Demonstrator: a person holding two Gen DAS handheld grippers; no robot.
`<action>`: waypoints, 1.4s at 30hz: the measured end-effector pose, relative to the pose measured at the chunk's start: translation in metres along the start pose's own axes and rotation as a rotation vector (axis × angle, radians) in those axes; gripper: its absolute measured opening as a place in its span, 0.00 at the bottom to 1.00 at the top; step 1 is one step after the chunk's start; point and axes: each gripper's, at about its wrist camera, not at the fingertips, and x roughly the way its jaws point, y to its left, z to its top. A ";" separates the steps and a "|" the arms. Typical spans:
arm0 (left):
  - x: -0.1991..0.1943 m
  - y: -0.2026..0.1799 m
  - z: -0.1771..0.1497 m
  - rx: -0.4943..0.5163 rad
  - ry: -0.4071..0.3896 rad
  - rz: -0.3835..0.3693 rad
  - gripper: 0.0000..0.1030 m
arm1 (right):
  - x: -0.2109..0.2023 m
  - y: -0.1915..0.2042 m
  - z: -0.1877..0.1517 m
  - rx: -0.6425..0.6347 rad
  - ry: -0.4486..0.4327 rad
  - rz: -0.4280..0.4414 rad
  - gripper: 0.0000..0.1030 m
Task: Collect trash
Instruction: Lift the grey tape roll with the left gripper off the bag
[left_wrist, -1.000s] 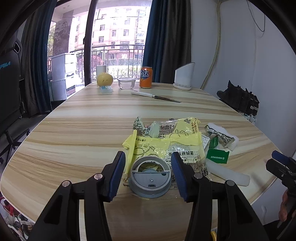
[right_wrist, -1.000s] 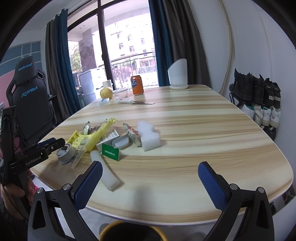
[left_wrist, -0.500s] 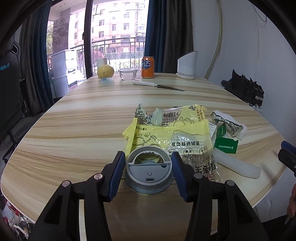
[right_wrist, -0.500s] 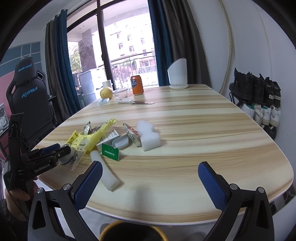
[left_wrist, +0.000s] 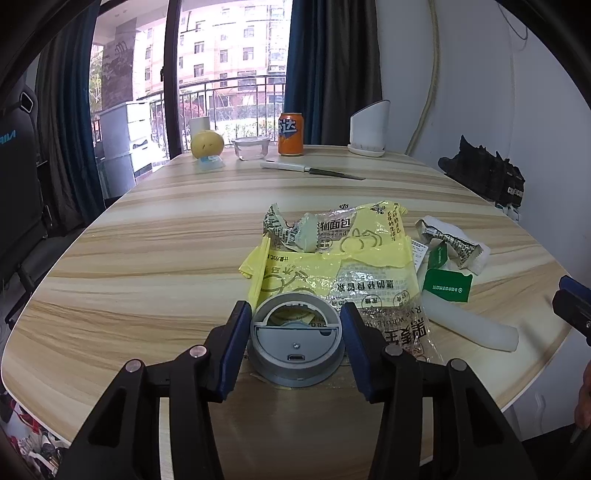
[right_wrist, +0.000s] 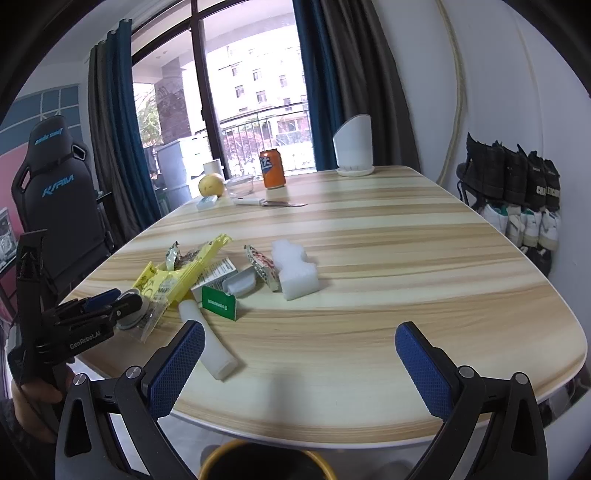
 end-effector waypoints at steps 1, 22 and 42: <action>0.000 0.000 0.000 0.000 0.000 0.001 0.43 | 0.000 0.000 0.000 0.001 0.000 -0.001 1.00; -0.016 -0.001 0.007 -0.018 -0.074 -0.016 0.43 | 0.001 -0.002 0.000 0.008 0.002 -0.006 1.00; -0.034 0.008 0.014 -0.053 -0.148 -0.047 0.43 | 0.032 0.057 -0.017 -0.250 0.103 0.141 1.00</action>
